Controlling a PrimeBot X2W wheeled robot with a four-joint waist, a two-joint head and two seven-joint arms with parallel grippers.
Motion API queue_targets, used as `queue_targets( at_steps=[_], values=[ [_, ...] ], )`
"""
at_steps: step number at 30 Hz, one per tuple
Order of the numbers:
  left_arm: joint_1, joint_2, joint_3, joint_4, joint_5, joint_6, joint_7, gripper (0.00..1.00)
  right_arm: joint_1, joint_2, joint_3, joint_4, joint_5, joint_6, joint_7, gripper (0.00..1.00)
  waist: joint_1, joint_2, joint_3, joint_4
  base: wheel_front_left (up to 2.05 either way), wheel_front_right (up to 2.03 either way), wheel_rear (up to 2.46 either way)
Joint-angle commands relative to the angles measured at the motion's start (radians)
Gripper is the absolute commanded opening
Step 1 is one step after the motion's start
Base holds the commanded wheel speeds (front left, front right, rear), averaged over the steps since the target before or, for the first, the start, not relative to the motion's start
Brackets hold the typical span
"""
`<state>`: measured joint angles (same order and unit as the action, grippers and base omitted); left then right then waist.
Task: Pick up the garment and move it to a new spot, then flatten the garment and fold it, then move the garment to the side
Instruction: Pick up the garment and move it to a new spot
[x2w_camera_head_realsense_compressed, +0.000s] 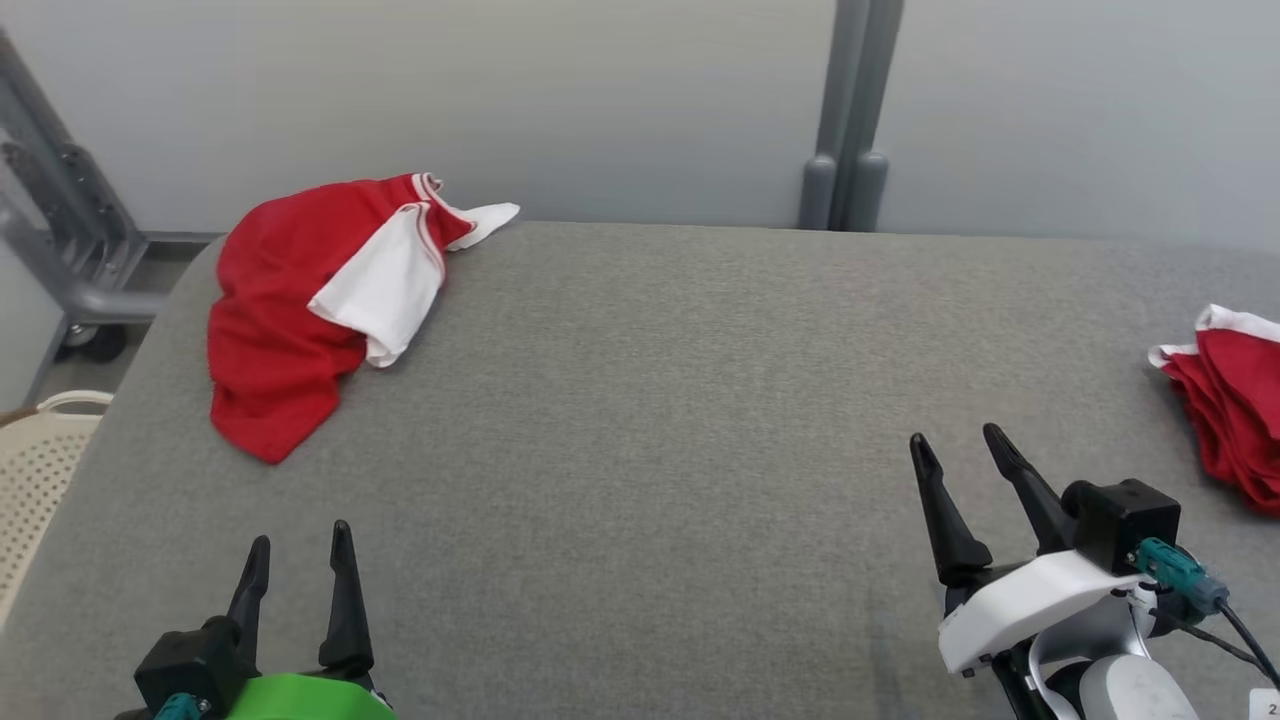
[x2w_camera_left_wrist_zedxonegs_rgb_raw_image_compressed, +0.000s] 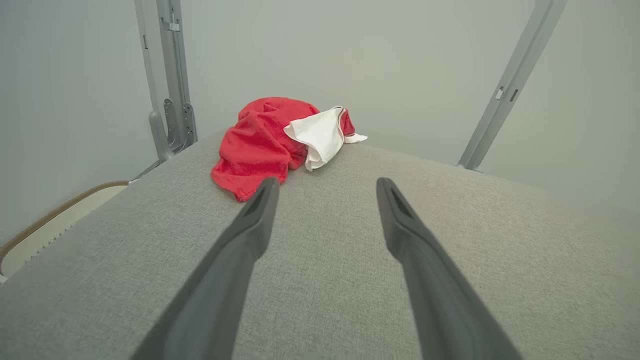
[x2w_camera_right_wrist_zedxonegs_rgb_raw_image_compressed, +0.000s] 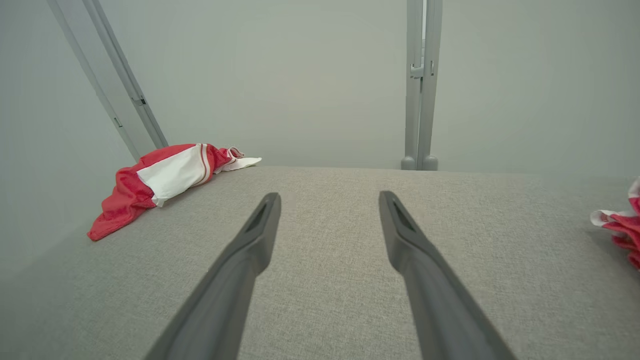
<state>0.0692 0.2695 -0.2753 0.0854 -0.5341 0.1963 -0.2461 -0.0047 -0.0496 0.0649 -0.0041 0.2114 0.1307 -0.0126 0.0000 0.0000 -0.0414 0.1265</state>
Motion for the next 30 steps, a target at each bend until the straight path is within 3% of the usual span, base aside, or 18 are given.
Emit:
queue_targets(
  at_steps=[1,8,14,24,30],
  values=[
    [0.01,0.014,0.001,-0.012,0.011,0.01,0.007,1.0,0.011,-0.002,0.002,0.007,0.015,0.0,-0.012,1.0,0.0,0.0,-0.003,0.148,0.0,0.0,0.0],
    [0.034,0.03,0.009,-0.054,0.009,0.031,0.029,1.0,0.015,-0.002,0.008,0.026,0.034,0.0,-0.034,1.0,0.0,0.0,0.0,0.307,0.0,0.0,0.0],
    [0.048,0.037,0.01,-0.075,0.006,0.042,0.038,1.0,0.008,-0.002,0.016,0.037,0.043,0.0,-0.043,1.0,0.0,0.0,0.006,0.378,0.0,0.0,0.0],
    [0.075,0.03,0.029,-0.112,-0.006,0.064,0.022,1.0,-0.043,-0.003,0.051,0.062,0.033,0.0,-0.04,1.0,0.0,0.0,0.03,0.395,0.0,0.0,0.0],
    [0.049,0.036,0.017,-0.117,-0.007,0.055,0.036,1.0,-0.029,-0.003,0.027,0.061,0.026,0.0,-0.044,1.0,0.0,0.0,0.031,0.391,0.0,0.0,0.0]
  ],
)
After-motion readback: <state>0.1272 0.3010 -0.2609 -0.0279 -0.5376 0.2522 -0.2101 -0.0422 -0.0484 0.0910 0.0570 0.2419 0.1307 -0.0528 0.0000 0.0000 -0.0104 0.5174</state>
